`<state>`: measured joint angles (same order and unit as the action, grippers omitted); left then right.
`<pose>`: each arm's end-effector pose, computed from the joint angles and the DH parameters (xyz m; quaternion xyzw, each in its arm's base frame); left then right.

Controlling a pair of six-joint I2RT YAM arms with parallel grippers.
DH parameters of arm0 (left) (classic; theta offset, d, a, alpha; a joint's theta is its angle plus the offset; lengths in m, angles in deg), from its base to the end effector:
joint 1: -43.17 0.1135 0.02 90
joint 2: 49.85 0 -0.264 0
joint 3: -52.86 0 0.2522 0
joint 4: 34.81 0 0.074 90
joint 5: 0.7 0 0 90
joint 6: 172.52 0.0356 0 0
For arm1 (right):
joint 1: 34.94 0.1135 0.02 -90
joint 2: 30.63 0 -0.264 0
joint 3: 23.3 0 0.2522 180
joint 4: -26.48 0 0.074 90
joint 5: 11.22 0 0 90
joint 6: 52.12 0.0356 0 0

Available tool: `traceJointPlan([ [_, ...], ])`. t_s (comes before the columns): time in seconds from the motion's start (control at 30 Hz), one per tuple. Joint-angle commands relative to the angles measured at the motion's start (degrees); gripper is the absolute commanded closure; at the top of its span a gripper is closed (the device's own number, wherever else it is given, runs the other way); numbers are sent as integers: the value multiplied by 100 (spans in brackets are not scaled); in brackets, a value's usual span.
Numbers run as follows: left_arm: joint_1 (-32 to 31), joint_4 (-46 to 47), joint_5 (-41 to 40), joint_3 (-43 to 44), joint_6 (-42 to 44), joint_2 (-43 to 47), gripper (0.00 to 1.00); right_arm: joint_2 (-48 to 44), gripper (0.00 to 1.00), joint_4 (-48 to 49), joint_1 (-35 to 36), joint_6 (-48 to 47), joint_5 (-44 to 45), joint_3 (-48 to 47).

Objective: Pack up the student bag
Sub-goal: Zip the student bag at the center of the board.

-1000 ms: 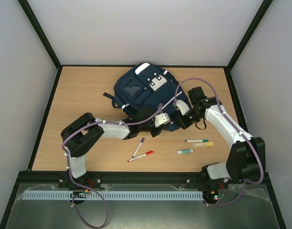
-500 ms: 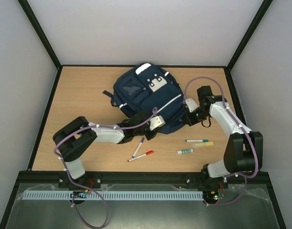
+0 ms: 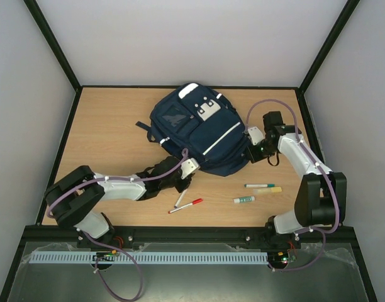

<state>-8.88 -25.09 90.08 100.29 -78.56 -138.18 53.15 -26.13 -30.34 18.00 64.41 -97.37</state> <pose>0.1821 -0.2343 0.1555 0.4120 0.7675 -0.2055 0.4460 0.2887 0.0321 0.2373 -0.2335 0.9351 0.0888 0.2514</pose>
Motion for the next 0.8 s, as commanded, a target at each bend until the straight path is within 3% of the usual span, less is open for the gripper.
traceJointPlan([
  [0.0, 4, 99, -61, -87, -180, 260, 90, -232, 99, -290, 191, -165, -532, -307],
  [0.2, -95, 551, 98, -102, -228, 612, 58, -1292, 99, -320, 1674, 91, -500, -608],
  [0.3, -209, 624, 133, -1, -141, 683, 51, -1174, 99, -241, 1842, 297, -637, -524],
  [0.5, -336, 388, 131, 445, 121, 295, 49, -801, 99, -150, 1885, 418, -890, -204],
  [0.77, -357, 694, 246, 823, 207, -685, 54, -650, 99, -58, 1877, 383, -984, 353],
])
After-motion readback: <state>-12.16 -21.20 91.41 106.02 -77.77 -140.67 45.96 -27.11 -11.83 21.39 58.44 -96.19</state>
